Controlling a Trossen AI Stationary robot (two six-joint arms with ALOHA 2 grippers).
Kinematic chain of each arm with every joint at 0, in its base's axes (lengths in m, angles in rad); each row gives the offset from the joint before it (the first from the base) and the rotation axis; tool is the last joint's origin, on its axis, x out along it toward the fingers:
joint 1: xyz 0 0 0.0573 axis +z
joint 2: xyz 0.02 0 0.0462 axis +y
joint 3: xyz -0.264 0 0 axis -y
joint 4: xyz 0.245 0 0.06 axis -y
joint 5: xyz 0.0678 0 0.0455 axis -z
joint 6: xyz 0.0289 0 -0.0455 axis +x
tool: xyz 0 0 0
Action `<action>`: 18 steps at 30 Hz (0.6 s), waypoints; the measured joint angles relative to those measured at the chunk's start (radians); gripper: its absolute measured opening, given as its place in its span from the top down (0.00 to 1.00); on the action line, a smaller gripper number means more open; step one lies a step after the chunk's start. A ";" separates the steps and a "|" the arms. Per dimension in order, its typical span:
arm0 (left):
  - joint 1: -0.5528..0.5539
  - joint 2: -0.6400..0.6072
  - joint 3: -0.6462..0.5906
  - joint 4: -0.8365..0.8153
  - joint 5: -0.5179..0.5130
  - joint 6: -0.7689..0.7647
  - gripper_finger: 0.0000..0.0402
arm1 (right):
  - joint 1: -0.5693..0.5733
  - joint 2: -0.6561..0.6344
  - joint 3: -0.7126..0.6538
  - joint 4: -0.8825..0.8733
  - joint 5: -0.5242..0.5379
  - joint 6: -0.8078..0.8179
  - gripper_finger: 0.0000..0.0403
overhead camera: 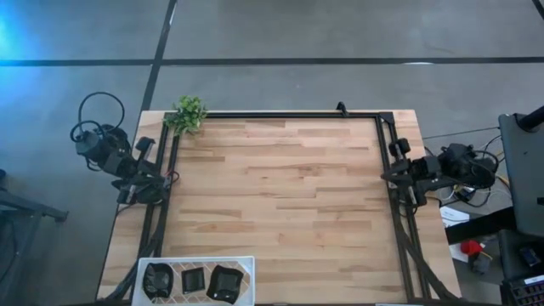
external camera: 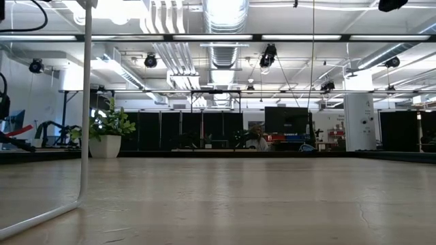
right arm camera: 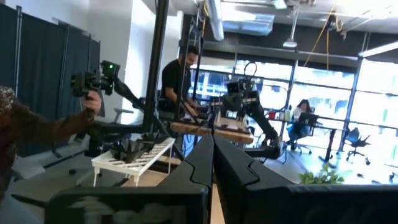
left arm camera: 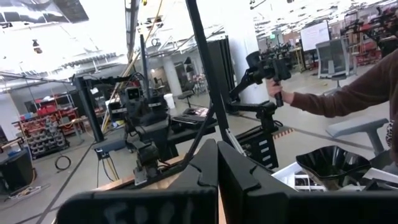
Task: Pick & Place Mini shaped plates
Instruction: Return to Home Position
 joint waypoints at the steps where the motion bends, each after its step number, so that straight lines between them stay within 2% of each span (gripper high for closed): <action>1: 0.000 0.000 0.000 0.000 0.000 0.002 1.00 | 0.000 -0.017 0.000 -0.010 0.000 -0.003 0.98; 10: 0.000 -0.002 -0.029 0.012 -0.001 0.003 1.00 | 0.000 -0.030 -0.022 -0.021 0.000 -0.015 0.98; 15: 0.000 -0.003 -0.088 0.046 -0.072 -0.020 1.00 | 0.000 -0.028 -0.114 0.059 0.011 -0.016 0.98; 18: 0.000 -0.003 -0.139 0.099 -0.084 -0.021 1.00 | 0.000 -0.029 -0.185 0.116 0.054 -0.032 0.98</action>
